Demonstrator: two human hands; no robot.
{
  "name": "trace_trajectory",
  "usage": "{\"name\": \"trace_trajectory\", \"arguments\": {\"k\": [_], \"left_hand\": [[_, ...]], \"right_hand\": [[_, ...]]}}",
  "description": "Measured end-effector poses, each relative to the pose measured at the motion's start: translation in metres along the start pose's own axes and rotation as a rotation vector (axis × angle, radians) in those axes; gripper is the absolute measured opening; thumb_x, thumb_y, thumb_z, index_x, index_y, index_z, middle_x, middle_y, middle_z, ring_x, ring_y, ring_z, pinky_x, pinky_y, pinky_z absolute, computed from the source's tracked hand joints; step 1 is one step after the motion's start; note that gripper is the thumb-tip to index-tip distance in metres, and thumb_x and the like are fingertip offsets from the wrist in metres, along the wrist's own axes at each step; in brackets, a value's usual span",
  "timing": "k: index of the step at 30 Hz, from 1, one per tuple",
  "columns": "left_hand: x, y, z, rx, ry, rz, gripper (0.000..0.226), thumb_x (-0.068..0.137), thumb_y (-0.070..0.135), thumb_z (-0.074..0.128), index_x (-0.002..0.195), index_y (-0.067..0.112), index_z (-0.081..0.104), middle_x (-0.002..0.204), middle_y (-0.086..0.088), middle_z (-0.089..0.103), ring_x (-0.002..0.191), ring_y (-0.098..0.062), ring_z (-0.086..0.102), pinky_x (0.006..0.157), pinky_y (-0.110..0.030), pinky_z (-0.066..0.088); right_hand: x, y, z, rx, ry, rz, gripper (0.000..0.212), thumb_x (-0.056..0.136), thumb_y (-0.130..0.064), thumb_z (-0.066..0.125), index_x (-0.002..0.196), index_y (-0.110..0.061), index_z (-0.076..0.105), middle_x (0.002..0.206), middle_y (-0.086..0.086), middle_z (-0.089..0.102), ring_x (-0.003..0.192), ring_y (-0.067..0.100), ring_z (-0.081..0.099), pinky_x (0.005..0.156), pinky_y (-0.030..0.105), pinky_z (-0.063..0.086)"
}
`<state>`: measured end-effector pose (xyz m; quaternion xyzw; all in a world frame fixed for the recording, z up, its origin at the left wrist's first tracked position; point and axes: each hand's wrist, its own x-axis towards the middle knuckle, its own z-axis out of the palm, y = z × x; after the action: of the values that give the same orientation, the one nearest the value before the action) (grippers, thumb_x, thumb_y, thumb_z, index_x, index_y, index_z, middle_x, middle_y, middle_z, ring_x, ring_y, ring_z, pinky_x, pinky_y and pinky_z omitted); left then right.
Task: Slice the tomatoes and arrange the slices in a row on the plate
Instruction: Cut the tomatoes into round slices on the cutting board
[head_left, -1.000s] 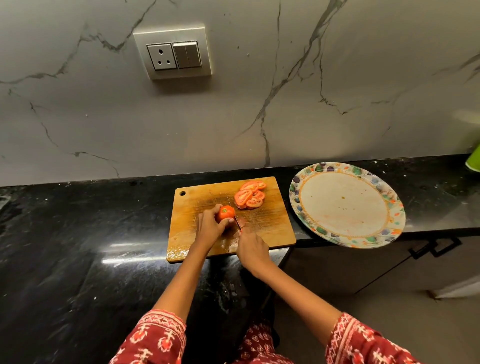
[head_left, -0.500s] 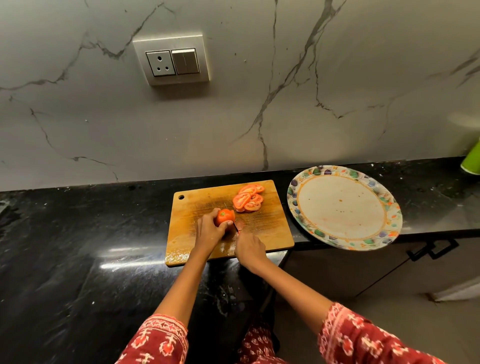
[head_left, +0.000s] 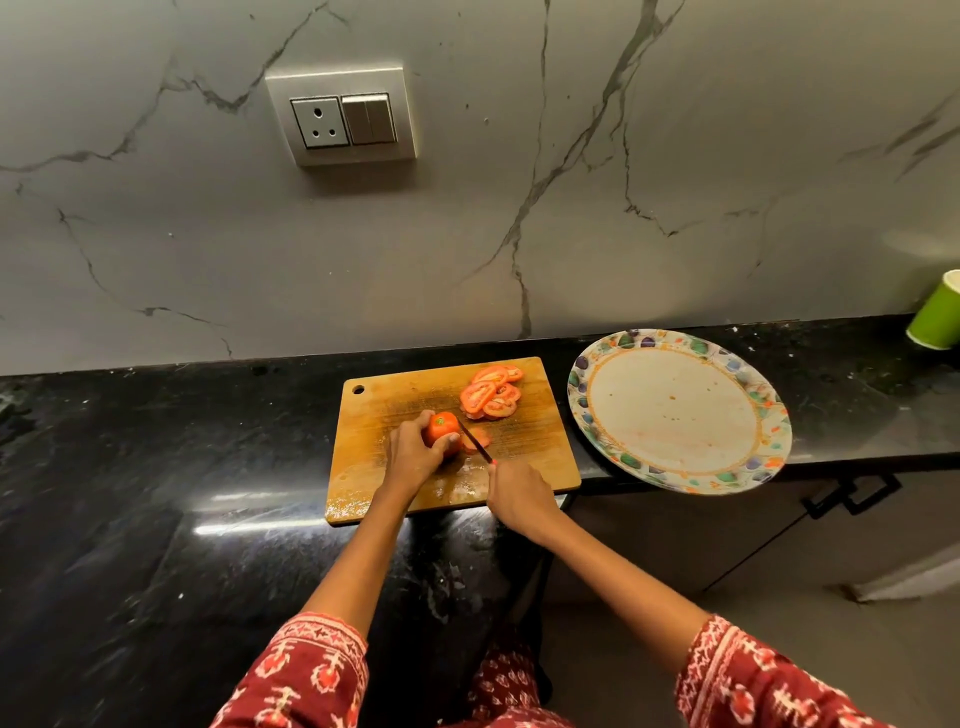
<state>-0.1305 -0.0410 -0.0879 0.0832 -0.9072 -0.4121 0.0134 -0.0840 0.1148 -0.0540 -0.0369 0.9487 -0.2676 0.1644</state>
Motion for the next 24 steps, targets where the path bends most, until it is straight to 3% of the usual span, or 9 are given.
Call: {"name": "trace_trajectory", "arguments": {"k": [5, 10, 14, 20, 24], "left_hand": [[-0.005, 0.007, -0.005, -0.043, -0.002, 0.006, 0.051, 0.084, 0.019, 0.065, 0.128, -0.002, 0.050, 0.125, -0.016, 0.057, 0.119, -0.029, 0.051, 0.100, -0.038, 0.042], [0.001, -0.010, -0.006, -0.015, -0.015, 0.004, 0.043, 0.080, 0.026, 0.068, 0.118, 0.007, 0.061, 0.110, -0.009, 0.066, 0.105, -0.026, 0.058, 0.091, -0.046, 0.048], [0.001, -0.003, -0.005, -0.016, -0.011, 0.025, 0.035, 0.081, 0.020, 0.066, 0.113, 0.006, 0.062, 0.106, -0.008, 0.067, 0.099, -0.025, 0.059, 0.088, -0.041, 0.049], [0.004, -0.012, -0.001, -0.016, -0.025, -0.015, 0.036, 0.080, 0.024, 0.067, 0.111, 0.006, 0.064, 0.103, -0.011, 0.067, 0.100, -0.029, 0.059, 0.088, -0.045, 0.048], [0.004, -0.008, 0.000, -0.010, -0.022, -0.032, 0.052, 0.080, 0.028, 0.069, 0.126, 0.006, 0.055, 0.126, -0.015, 0.057, 0.120, -0.032, 0.048, 0.099, -0.047, 0.042]], "right_hand": [[0.004, -0.019, -0.004, 0.057, 0.080, 0.003, 0.032, 0.101, -0.020, 0.031, 0.110, 0.000, 0.054, 0.111, 0.020, 0.061, 0.105, 0.036, 0.057, 0.071, 0.032, 0.036], [0.005, -0.029, -0.006, 0.052, 0.073, 0.030, 0.030, 0.100, -0.019, 0.032, 0.112, -0.001, 0.053, 0.114, 0.019, 0.060, 0.107, 0.035, 0.056, 0.072, 0.031, 0.036], [0.007, -0.030, -0.004, 0.069, 0.068, 0.048, 0.032, 0.101, -0.022, 0.030, 0.119, -0.004, 0.048, 0.115, 0.018, 0.059, 0.108, 0.034, 0.055, 0.073, 0.032, 0.036], [0.002, -0.032, -0.001, 0.051, 0.058, 0.052, 0.031, 0.100, -0.018, 0.031, 0.124, -0.005, 0.045, 0.118, 0.018, 0.057, 0.113, 0.035, 0.051, 0.079, 0.035, 0.038], [0.003, -0.035, -0.002, 0.015, 0.048, 0.077, 0.031, 0.100, -0.017, 0.032, 0.125, -0.004, 0.046, 0.121, 0.017, 0.056, 0.115, 0.034, 0.051, 0.084, 0.037, 0.041]]}}
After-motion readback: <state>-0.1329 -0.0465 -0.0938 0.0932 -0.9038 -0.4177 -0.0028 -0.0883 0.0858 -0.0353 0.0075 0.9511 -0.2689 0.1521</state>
